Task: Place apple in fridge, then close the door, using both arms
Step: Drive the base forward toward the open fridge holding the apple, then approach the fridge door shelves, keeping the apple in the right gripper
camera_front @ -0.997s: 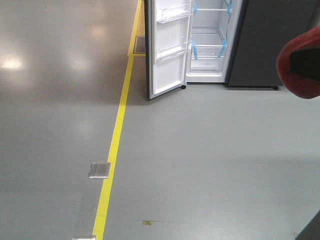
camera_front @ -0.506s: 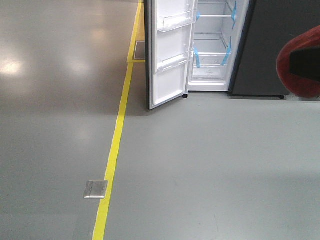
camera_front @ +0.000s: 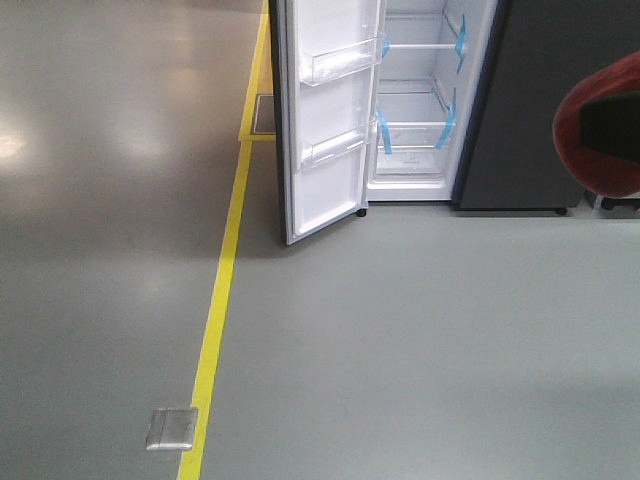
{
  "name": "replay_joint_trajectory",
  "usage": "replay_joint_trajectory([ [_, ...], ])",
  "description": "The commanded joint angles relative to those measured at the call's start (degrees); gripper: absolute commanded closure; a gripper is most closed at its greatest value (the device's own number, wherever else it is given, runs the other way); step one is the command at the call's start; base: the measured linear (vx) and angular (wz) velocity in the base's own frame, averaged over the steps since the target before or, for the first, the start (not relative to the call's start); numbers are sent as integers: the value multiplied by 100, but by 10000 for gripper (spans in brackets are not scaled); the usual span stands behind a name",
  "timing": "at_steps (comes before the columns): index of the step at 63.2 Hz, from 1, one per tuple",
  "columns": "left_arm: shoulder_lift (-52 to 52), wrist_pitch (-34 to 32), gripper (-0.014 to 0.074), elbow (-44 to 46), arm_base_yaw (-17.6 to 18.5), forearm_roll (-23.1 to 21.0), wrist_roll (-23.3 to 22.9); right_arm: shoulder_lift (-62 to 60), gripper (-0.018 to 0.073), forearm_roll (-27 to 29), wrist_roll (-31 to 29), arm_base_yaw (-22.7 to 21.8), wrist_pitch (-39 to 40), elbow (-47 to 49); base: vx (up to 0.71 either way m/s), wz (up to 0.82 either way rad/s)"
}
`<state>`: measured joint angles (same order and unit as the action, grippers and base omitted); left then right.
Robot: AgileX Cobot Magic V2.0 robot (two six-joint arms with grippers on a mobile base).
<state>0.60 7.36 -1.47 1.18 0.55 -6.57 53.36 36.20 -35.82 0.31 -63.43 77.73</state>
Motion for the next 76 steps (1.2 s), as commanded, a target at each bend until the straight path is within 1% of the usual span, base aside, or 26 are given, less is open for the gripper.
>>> replay_joint_trajectory([
  [1,82,-433,603,-122,-3,-55,-34,-30,563,222,-28,-15,372,133,27,-6],
  [76,82,-433,603,-122,-3,-55,-34,-30,563,222,-28,-15,372,133,23,-2],
])
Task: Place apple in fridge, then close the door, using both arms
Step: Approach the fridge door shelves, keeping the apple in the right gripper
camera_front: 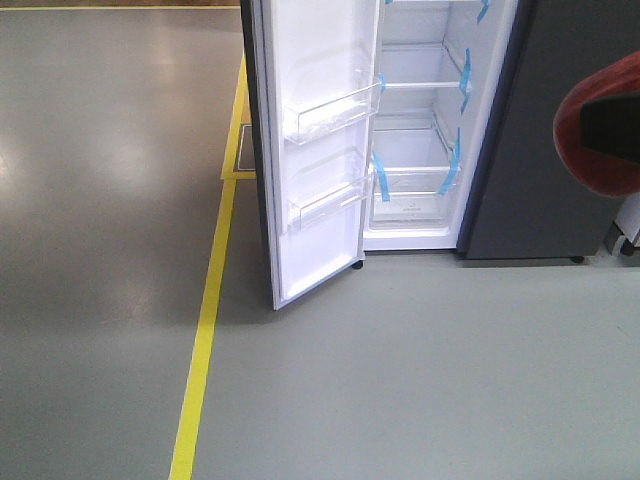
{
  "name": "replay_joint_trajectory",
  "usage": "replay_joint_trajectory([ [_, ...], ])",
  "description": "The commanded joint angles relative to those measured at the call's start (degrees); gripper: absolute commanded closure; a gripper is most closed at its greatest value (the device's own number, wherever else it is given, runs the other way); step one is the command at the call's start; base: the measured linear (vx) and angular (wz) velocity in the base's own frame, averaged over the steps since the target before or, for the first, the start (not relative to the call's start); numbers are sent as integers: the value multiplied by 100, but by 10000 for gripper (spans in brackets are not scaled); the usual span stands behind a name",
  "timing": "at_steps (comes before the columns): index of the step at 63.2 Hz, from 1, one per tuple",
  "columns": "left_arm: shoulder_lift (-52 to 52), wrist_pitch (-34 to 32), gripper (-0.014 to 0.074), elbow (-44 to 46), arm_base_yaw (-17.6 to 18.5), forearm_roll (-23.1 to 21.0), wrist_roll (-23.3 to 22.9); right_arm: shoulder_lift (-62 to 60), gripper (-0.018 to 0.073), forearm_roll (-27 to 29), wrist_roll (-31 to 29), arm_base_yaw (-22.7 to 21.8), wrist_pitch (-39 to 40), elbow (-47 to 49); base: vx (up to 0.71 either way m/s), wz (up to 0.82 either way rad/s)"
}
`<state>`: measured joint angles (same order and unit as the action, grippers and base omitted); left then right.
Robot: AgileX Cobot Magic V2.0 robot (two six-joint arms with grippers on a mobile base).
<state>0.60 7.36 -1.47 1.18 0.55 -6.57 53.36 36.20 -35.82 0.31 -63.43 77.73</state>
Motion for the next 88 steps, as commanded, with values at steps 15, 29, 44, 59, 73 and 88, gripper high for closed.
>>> replay_joint_trajectory([
  [15,82,-433,603,-122,-3,-55,-34,-30,563,222,-28,-15,372,133,20,-2],
  [29,82,-433,603,-122,-3,-55,-34,-30,563,222,-28,-15,372,133,19,0],
  [44,82,-433,603,-122,-3,-55,-34,-30,563,222,-28,-15,372,133,19,1],
  [59,82,-433,603,-122,-3,-55,-34,-30,563,222,-28,-15,372,133,19,3],
  [73,82,-433,603,-122,-3,-55,-34,-30,563,222,-28,-15,372,133,18,5],
  [88,82,-433,603,-122,-3,-55,-34,-30,563,222,-28,-15,372,133,15,5],
])
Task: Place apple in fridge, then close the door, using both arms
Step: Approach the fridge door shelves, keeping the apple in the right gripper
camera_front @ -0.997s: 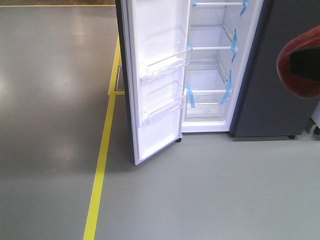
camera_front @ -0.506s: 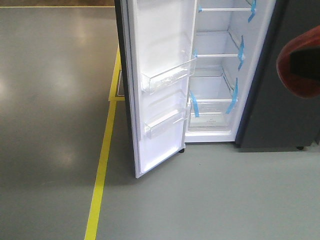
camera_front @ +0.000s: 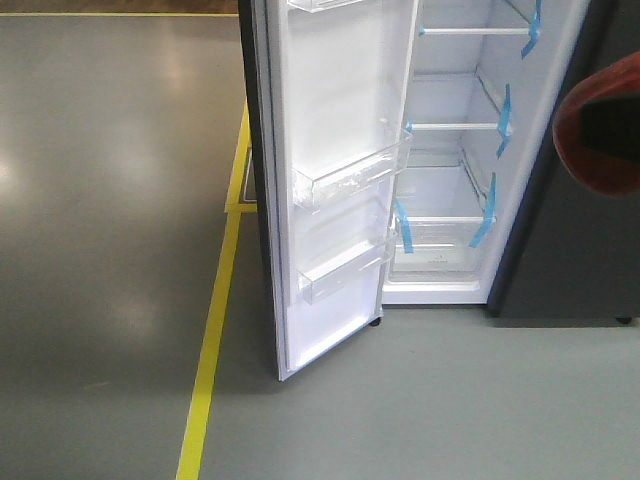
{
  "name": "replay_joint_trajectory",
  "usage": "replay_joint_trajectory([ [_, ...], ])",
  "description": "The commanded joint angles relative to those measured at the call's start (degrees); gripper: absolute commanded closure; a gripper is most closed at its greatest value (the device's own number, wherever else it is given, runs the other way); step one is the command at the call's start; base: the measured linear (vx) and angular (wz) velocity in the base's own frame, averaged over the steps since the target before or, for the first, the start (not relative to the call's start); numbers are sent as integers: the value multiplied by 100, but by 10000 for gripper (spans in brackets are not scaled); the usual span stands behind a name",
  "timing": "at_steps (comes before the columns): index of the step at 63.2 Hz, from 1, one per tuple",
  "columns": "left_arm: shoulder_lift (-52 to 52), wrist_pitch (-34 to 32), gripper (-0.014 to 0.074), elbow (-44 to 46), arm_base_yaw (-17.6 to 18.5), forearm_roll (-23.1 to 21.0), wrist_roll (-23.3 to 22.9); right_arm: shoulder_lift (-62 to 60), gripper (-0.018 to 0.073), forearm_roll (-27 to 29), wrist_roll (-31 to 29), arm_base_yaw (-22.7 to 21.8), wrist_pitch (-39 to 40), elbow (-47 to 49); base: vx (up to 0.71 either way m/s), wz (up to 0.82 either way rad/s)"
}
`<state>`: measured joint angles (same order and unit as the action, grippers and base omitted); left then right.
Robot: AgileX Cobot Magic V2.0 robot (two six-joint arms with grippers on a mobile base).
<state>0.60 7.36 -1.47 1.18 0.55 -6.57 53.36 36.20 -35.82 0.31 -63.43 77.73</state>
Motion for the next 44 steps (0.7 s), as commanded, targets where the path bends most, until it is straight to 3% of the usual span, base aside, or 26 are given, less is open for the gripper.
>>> replay_joint_trajectory([
  [1,82,-433,603,-122,-3,-55,-34,-30,563,222,-28,-15,372,133,14,3],
  [44,82,-433,603,-122,-3,-55,-34,-30,563,222,-28,-15,372,133,14,-3],
])
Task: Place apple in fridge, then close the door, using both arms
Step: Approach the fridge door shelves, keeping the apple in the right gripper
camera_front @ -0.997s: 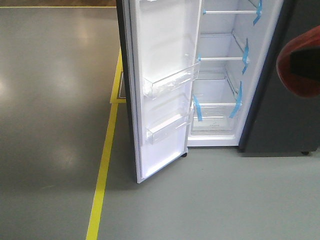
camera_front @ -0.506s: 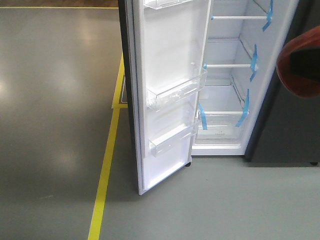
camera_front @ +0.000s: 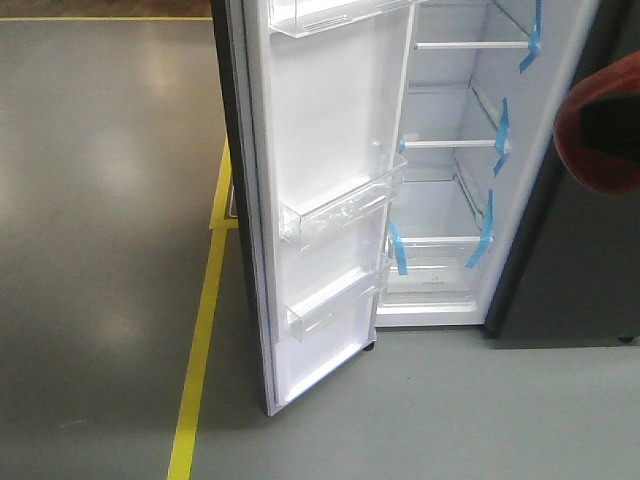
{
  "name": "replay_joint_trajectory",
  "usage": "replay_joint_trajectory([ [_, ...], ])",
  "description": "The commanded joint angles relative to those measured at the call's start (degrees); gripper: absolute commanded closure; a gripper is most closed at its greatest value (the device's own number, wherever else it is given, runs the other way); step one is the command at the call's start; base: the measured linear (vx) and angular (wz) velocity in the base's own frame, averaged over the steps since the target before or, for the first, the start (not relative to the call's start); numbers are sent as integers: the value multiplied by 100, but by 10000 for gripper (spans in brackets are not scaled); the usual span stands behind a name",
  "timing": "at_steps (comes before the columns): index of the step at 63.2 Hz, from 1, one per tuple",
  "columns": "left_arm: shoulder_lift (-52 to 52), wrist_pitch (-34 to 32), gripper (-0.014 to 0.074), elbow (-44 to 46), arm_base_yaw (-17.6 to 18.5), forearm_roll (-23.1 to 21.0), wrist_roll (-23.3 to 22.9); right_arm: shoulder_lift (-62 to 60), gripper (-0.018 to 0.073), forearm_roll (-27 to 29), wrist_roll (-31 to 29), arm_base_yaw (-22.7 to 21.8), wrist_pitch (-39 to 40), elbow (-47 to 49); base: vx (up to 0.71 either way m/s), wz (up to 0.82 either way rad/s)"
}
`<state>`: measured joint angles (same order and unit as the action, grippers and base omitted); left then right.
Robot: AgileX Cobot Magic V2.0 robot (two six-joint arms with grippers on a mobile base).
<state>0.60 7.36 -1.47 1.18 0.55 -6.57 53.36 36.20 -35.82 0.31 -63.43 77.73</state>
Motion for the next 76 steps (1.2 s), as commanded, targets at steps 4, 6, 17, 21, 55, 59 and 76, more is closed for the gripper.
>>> replay_joint_trajectory([
  [4,82,-433,603,-122,-3,-55,-34,-30,563,222,-28,-15,372,133,13,-3],
  [6,82,-433,603,-122,-3,-55,-34,-30,563,222,-28,-15,372,133,12,-2],
  [17,82,-433,603,-122,-3,-55,-34,-30,563,222,-28,-15,372,133,12,-1],
  [21,82,-433,603,-122,-3,-55,-34,-30,563,222,-28,-15,372,133,11,-1],
  [55,82,-433,603,-122,-3,-55,-34,-30,563,222,-28,-15,372,133,12,1],
  [59,82,-433,603,-122,-3,-55,-34,-30,563,222,-28,-15,372,133,12,1],
  [76,82,-433,603,-122,-3,-55,-34,-30,563,222,-28,-15,372,133,12,1],
])
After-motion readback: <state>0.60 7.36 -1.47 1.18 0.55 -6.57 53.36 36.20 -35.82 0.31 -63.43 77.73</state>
